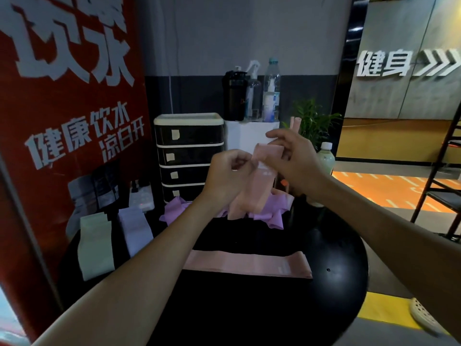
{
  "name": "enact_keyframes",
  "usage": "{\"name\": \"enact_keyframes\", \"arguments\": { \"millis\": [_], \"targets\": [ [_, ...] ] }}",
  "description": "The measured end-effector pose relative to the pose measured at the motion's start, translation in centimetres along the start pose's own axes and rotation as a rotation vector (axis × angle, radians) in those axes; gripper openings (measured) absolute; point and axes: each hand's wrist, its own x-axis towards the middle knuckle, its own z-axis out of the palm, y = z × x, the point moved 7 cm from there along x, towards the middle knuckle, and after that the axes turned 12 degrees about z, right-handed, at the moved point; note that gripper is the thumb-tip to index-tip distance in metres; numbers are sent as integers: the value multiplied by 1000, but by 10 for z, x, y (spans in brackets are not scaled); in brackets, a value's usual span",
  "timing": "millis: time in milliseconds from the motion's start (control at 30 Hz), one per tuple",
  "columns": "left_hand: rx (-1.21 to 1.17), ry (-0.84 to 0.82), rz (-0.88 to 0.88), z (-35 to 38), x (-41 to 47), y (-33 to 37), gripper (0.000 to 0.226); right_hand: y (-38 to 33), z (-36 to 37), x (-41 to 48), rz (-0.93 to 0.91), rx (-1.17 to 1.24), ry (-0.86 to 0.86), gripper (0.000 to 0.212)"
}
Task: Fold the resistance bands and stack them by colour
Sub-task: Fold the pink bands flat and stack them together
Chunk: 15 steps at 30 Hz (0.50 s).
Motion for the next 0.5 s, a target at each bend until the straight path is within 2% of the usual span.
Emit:
{"name": "enact_keyframes", "arguments": {
  "millis": [133,233,500],
  "targets": [
    [-37,5,23,-8,1,14,9,-15,-8,-3,-33,-3,85,3],
    [-93,-41,17,-9,-4,21,12,-26,-8,-4,-19,50,90,8],
    [-251,-95,-165,-11,-34,13,10,-46,-9,-7,-10,56,138,14]
  ]
}}
